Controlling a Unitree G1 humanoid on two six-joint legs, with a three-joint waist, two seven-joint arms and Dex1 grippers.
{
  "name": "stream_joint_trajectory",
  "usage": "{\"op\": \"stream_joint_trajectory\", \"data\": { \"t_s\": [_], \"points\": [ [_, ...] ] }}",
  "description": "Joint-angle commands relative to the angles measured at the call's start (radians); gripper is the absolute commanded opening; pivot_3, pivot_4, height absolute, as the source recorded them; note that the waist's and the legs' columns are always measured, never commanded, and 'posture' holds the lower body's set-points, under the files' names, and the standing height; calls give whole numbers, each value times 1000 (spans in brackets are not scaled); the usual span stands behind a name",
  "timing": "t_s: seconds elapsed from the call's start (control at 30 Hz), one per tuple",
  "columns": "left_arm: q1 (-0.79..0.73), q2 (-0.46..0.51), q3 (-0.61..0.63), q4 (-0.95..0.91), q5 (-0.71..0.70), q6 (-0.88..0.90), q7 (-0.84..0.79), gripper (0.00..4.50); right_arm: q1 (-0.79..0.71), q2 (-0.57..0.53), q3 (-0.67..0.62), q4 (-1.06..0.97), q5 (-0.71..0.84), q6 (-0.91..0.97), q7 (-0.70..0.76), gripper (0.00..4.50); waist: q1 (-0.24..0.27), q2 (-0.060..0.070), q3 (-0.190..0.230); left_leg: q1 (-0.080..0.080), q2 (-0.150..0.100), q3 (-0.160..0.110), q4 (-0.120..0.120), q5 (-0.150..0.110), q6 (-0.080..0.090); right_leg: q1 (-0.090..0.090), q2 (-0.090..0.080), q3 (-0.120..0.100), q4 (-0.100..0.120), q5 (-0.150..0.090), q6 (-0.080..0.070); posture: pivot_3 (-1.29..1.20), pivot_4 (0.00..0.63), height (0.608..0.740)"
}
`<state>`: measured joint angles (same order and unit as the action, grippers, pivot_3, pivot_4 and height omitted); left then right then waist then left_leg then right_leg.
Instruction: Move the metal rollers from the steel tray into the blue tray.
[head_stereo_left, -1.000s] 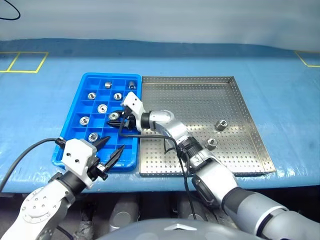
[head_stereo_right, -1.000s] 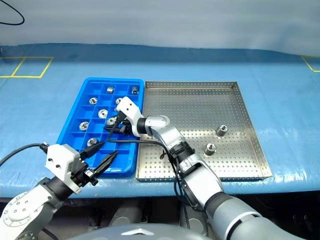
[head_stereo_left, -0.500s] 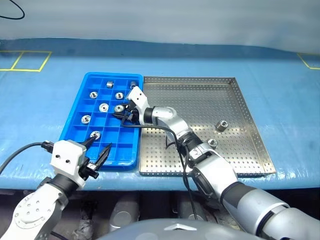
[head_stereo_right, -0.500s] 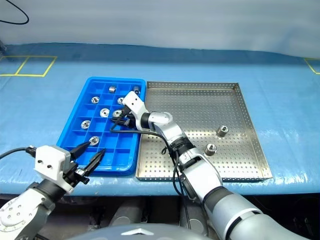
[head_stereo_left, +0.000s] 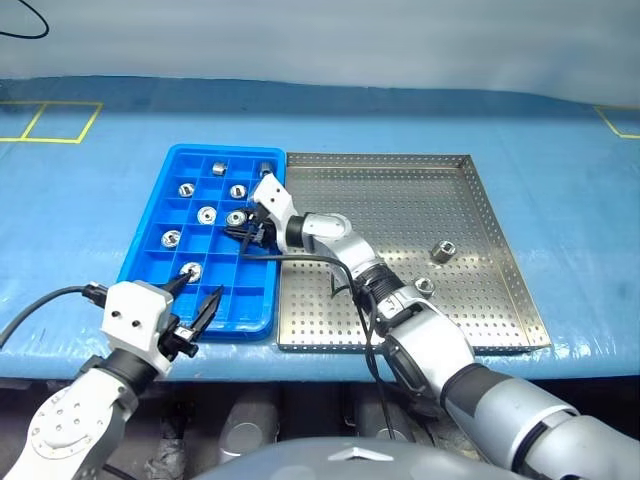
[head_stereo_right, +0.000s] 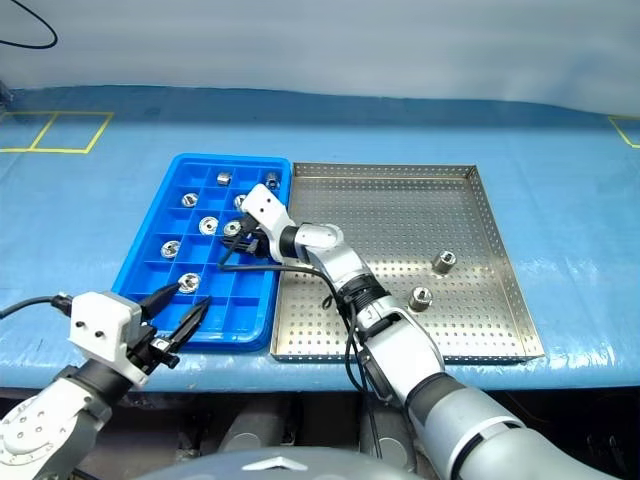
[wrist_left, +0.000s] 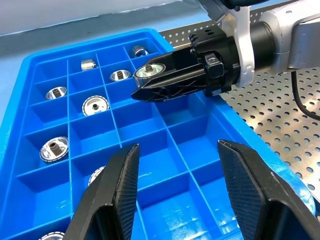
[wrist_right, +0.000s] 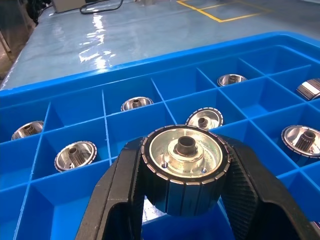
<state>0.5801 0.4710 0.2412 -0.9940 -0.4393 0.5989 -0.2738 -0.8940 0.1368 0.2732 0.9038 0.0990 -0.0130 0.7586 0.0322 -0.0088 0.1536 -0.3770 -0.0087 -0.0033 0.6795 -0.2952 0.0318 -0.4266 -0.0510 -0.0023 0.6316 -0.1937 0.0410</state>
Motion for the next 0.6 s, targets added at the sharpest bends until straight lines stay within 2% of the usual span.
{"op": "stream_joint_trajectory", "data": {
  "t_s": [0.03, 0.4, 0.6],
  "points": [
    [13, -11, -9, -53, 10, -32, 13, 2710, -90, 134, -1, -2, -3, -35, -4, 1727, 1, 0, 0, 0, 0, 0, 0, 0, 0, 0, 0, 0, 0, 0, 0, 256, 150, 740],
    [51, -45, -61, -53, 43, -68, 41, 2710, -137, 130, 26, -53, -9, -53, 33, 1727, 14, 1, 1, 0, 0, -1, -2, 0, -1, -1, 0, -1, 0, 0, 0, 287, 150, 740],
    [66, -64, -77, -53, 63, -79, 40, 2710, -135, 132, 35, 10, -26, -46, 21, 1727, 15, 1, 2, -1, 0, -1, -2, 1, -1, -1, 0, -1, 0, -1, -1, 297, 150, 740]
  ]
}}
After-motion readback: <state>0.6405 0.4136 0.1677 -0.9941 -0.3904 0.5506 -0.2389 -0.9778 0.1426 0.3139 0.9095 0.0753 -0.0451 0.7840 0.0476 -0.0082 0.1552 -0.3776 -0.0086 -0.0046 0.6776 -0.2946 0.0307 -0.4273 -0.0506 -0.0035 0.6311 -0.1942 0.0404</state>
